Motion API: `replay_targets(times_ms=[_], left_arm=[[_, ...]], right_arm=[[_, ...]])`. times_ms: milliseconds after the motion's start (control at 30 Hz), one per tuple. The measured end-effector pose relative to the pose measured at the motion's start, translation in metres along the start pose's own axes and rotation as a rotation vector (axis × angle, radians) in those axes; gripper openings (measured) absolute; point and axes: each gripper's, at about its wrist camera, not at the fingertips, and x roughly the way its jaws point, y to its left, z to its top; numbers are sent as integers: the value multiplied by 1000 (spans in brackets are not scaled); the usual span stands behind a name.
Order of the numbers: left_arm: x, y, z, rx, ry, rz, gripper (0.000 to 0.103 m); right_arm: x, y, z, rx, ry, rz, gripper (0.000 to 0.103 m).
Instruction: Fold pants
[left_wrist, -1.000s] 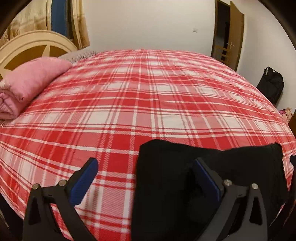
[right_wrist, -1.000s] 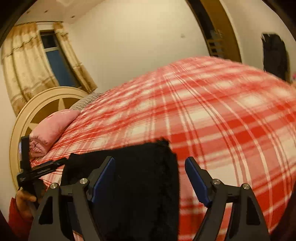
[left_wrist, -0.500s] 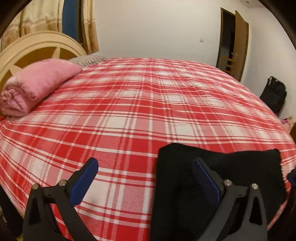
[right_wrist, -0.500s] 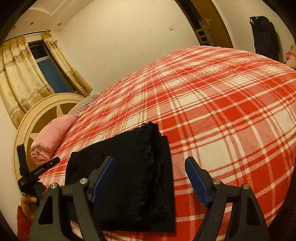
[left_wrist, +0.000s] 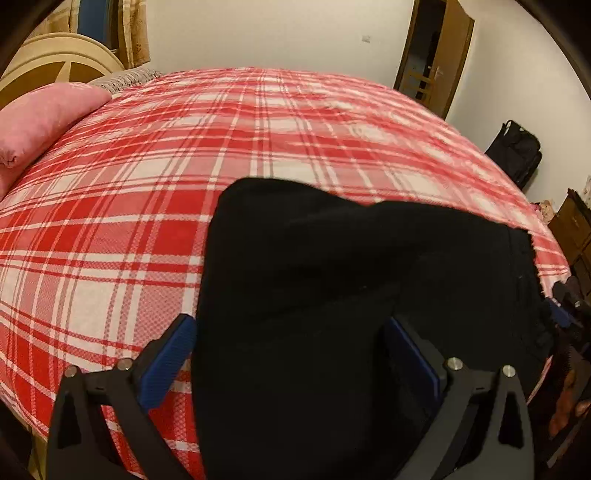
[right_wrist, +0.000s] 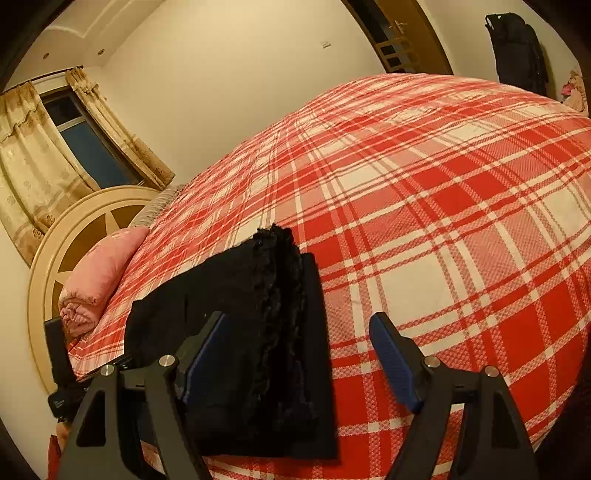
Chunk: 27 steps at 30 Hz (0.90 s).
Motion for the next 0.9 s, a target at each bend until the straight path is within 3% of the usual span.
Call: replay_targets(times_ms=[100, 267, 333, 467, 533, 600, 700, 767, 867, 900], left_arm=[[8, 7, -4, -42, 38, -5, 103], [7, 5, -8, -42, 25, 3, 103], [8, 5, -8, -41, 24, 5, 103], [9, 6, -7, -48, 37, -3, 103], [9, 7, -8, -52, 46, -13, 103], [8, 8, -9, -58, 47, -34, 102], [1, 16, -10, -88, 28, -91, 80], [-5, 24, -10, -123, 21, -155, 46], [-8, 43, -14, -231, 22, -247, 21], [-8, 49, -15, -260, 20, -267, 20]], right_arm=[[4, 0, -4, -5, 15, -2, 79], [22, -3, -18, 49, 63, 33, 81], [20, 4, -28, 23, 9, 33, 86], [30, 32, -36, -128, 59, -13, 88], [34, 44, -39, -214, 79, -72, 84], [34, 47, -41, -243, 85, -82, 63], [30, 49, -38, -252, 102, -48, 46], [30, 56, -38, -291, 105, -70, 44], [27, 67, -41, -345, 84, -108, 40], [24, 72, -43, -371, 71, -119, 40]])
